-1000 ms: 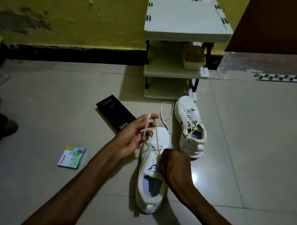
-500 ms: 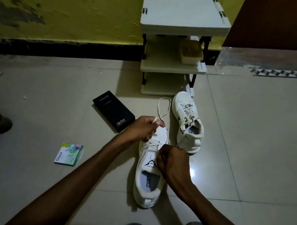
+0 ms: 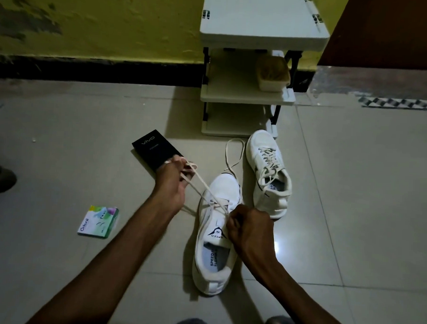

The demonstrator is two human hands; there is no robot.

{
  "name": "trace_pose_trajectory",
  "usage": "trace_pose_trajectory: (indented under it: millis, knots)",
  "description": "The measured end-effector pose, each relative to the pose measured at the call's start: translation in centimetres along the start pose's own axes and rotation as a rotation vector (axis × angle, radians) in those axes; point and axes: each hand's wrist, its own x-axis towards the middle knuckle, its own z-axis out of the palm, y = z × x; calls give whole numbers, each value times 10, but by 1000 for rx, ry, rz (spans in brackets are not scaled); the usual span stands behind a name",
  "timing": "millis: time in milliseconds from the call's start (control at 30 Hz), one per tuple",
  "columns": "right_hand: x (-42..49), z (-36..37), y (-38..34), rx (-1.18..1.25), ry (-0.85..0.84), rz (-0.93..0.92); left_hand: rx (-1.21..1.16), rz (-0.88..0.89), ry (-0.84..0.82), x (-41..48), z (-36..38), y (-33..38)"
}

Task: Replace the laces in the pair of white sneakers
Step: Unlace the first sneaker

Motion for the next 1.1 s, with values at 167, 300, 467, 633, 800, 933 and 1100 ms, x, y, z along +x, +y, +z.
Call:
trace_pose_trajectory:
  millis: [167,300,467,633,800,933,1100]
  knots:
    - [2,1,2,-9,-1,-31,691,17,-491,-9,-11,-10]
    - [2,1,1,-38,11,-39,1758,463,-793,-16,-17,-16]
    - [1,0,-1,-39,27,-29,1817,793,-525,-31,4,-29]
    - [-2,-3,5,6,35,-15,474,263,-83,-7,9,13]
    - [-2,-3,3,-20,15,-46,715,65,-270,10,-5,14]
    - [-1,-4,3,5,-3,-26,1577,122,-531,3,-26,6]
    - [3,-7,-3,-103,-51,-45,2077,300,-321,-42,-26,6]
